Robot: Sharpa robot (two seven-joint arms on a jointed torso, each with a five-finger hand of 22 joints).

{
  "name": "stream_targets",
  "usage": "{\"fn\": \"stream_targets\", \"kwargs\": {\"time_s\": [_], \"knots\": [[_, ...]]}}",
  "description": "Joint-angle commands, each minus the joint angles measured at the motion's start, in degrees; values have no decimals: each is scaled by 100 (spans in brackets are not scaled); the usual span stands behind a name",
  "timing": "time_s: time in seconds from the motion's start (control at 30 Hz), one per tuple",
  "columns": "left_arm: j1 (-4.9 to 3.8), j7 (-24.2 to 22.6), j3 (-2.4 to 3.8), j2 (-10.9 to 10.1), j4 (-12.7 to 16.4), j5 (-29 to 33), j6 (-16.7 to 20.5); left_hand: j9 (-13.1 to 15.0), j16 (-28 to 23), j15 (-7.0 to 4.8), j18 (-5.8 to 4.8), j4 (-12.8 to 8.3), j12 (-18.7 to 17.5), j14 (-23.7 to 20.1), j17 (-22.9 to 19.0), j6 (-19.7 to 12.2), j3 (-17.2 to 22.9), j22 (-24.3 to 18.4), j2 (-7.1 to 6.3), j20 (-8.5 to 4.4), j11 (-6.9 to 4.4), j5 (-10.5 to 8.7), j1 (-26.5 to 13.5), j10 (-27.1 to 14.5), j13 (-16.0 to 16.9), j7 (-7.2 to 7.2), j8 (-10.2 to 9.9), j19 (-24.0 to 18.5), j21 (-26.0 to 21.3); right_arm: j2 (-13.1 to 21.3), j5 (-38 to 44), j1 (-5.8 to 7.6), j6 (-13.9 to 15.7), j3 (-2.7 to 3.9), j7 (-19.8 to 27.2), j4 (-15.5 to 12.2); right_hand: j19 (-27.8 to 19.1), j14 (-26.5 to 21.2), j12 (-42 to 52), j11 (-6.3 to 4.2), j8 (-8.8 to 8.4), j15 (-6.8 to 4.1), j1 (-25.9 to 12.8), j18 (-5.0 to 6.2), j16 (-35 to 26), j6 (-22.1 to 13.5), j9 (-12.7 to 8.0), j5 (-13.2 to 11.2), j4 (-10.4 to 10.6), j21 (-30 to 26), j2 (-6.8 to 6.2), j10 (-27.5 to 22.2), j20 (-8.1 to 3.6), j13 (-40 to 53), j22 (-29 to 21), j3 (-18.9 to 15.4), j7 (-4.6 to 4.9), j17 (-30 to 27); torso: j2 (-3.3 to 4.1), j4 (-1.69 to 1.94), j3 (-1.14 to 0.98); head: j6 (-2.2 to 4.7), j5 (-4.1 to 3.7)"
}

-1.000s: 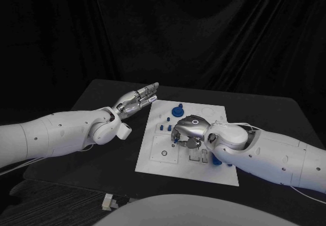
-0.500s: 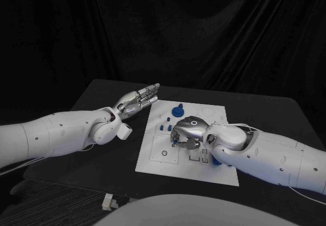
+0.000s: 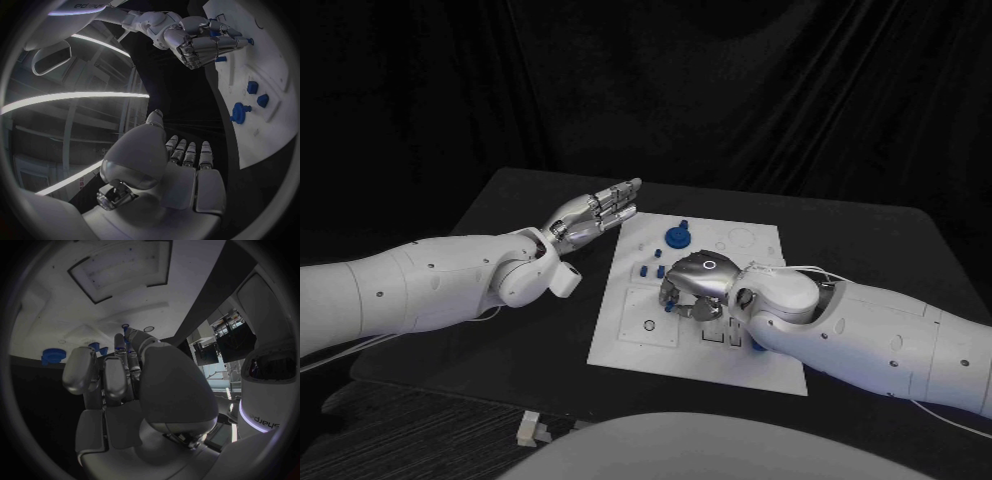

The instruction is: Assemble the parts on the task board

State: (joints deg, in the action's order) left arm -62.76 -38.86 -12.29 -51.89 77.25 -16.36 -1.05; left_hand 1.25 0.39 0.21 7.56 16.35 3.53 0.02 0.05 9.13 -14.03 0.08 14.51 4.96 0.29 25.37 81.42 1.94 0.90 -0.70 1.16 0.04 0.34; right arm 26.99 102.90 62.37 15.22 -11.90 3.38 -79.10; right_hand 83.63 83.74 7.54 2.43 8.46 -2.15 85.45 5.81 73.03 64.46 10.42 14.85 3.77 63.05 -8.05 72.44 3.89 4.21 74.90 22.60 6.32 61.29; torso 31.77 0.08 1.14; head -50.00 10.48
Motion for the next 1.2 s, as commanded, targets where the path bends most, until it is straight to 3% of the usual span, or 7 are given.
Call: {"fn": "stream_targets", "kwargs": {"time_s": [0.03, 0.93, 1.13, 1.2], "knots": [[9, -693, 6, 12, 21, 37, -128, 7, -39, 47, 121, 11, 27, -2, -5, 8, 39, -8, 1, 50, 51, 33, 39, -8, 7, 30, 15, -4, -34, -11, 46, -25, -51, 3, -143, 7, 61, 145, 29, 14, -23, 8, 48, -95, -12, -37, 8, 48, -43, -33, -1, 32, -16, 4, 872, -9, 17, -12, -2, 1, 1, 0, 7], [42, -628, 6, 41, -32, 37, -267, 20, -39, 156, 151, 6, 62, -2, -5, 95, 65, 63, 36, 186, 74, 80, 77, -5, 11, 166, 31, 19, -8, -69, 46, -134, -230, 3, -290, 84, 27, 114, 19, 40, -120, 30, 35, -88, -29, -155, -14, 75, -79, -83, -22, 4, -4, 14, 856, 0, 53, -31, 1, 0, 2, 0, -2], [52, -618, 6, 41, -40, 37, -278, 22, -39, 166, 154, 4, 69, -2, -5, 117, 74, 69, 48, 199, 71, 90, 85, -3, 12, 195, 34, 22, -5, -76, 46, -138, -269, 3, -335, 92, -34, 67, 4, 121, -417, 104, -60, -78, -34, -633, -138, -47, -58, -163, -53, -206, 48, 25, 833, -1, 166, -49, 1, 1, -2, 0, 2], [53, -615, 6, 42, -41, 37, -281, 24, -39, 168, 156, 3, 71, -2, -5, 127, 76, 69, 49, 203, 70, 93, 88, -2, 13, 207, 36, 23, -5, -76, 46, -138, -292, 3, -355, 96, -51, 54, -10, 115, -469, 105, -107, -70, -33, -739, -167, -93, -35, -191, -75, -282, 56, 22, 825, -10, 155, -53, 2, 0, -2, 0, 3]]}}
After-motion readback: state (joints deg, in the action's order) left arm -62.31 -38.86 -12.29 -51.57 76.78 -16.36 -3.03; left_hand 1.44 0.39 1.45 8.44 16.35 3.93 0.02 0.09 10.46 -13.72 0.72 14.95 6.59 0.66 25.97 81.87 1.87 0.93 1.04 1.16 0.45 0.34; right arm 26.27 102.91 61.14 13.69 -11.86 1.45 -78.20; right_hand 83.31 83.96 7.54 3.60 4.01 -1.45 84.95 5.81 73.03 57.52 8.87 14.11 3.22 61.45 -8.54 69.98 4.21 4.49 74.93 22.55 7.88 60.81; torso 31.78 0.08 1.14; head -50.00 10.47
